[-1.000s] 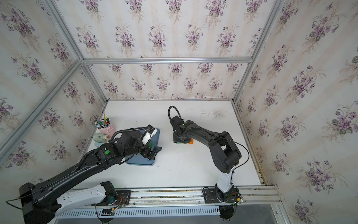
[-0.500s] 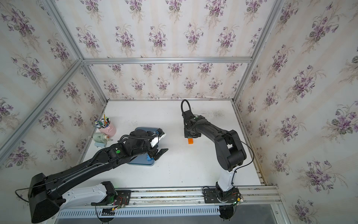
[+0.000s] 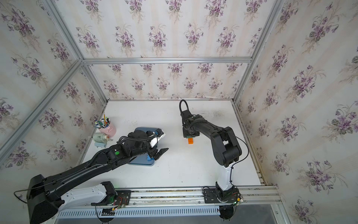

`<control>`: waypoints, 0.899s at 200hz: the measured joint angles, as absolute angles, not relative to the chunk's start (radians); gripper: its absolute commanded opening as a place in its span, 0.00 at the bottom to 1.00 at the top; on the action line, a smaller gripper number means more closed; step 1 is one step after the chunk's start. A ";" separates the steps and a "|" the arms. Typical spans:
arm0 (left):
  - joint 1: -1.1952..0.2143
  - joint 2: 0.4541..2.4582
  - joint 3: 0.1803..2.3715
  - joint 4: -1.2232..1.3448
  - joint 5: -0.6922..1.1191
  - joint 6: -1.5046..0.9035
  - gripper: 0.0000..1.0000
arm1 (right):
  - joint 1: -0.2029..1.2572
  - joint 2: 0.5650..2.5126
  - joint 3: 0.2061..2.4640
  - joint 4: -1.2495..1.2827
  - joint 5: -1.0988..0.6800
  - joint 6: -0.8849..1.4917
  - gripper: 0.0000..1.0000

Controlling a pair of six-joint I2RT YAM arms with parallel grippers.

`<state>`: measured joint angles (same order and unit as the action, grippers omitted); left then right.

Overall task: Assemble a rectangle with lego
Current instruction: Assemble the lego brick with the lego brick.

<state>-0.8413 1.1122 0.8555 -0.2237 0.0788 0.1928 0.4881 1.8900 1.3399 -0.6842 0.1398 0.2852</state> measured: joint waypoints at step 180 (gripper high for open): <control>-0.842 1.122 0.856 -0.221 0.078 0.193 1.00 | 0.484 1.918 1.322 -0.638 0.134 0.285 0.54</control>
